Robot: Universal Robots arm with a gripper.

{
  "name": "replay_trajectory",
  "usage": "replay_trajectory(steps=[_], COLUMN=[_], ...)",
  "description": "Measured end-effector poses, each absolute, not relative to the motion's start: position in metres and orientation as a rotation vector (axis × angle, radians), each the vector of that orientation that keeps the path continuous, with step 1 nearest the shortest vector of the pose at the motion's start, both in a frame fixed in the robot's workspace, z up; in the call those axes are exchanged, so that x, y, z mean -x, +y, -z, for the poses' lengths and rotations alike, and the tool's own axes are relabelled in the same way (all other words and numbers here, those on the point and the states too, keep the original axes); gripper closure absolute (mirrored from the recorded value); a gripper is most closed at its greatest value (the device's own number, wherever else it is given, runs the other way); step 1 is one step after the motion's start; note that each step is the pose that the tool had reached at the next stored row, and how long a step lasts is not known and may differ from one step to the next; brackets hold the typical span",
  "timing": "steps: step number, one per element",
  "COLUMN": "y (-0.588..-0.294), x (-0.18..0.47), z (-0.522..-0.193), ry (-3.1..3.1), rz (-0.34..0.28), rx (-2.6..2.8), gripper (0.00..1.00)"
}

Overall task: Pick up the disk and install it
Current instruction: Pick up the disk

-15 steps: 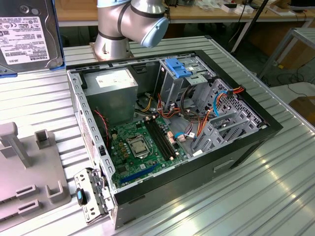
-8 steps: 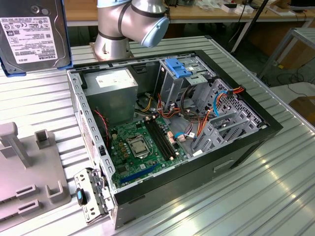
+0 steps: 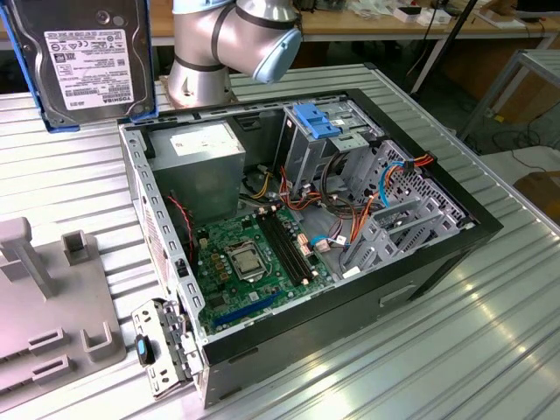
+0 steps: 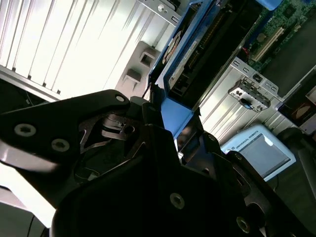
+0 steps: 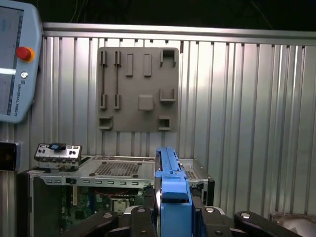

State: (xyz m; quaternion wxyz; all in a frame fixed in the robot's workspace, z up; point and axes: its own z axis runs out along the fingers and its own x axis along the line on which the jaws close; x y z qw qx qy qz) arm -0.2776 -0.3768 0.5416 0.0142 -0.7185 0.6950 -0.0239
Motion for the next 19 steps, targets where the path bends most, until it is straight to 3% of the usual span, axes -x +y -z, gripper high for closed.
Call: replay_trajectory(steps=[19], y=[-0.378], x=[0.214], z=[-0.541], ry=[2.164], rz=[0.074], rx=[2.237], gripper=[0.63])
